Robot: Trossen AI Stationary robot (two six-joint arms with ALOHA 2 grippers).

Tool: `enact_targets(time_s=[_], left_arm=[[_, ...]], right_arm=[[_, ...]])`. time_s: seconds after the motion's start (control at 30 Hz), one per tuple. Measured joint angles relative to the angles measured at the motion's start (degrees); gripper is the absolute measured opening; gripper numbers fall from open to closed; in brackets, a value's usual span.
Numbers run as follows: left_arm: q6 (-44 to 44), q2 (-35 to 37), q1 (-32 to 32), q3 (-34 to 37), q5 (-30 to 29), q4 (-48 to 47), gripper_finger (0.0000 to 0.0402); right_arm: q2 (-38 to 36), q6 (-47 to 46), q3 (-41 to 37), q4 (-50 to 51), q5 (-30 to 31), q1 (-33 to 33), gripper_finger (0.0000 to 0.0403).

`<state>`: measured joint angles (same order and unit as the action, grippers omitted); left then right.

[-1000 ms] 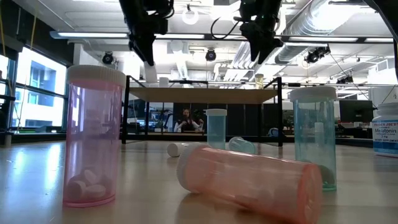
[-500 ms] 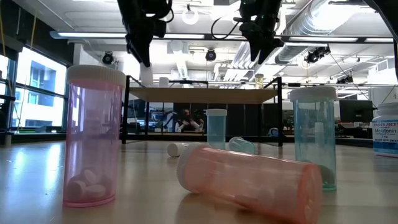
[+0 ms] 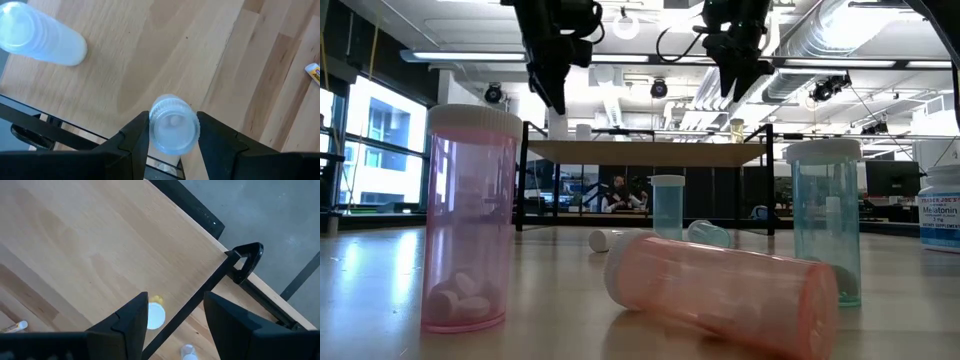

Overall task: Pick and place medicine bottles onto shelf by color
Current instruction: Put the small white pill bottle on the shelf, then put the middle blue pill bottle on the shelf

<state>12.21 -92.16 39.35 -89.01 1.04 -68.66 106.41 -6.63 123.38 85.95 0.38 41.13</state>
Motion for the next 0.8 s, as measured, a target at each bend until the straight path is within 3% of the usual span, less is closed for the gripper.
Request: enact_targets(time_s=[0.33,0.8], left_arm=[[1.22,0.28,0.00,0.09,-0.11,-0.31,0.0142],[1.51,0.11,0.00,0.37,-2.77,-0.59,0.0221]], right_arm=[[0.00,-0.87,0.00,0.00,0.00,-2.30,0.0183],[-3.92,-2.56,-0.03,-0.94,0.61,-8.20,0.0183]])
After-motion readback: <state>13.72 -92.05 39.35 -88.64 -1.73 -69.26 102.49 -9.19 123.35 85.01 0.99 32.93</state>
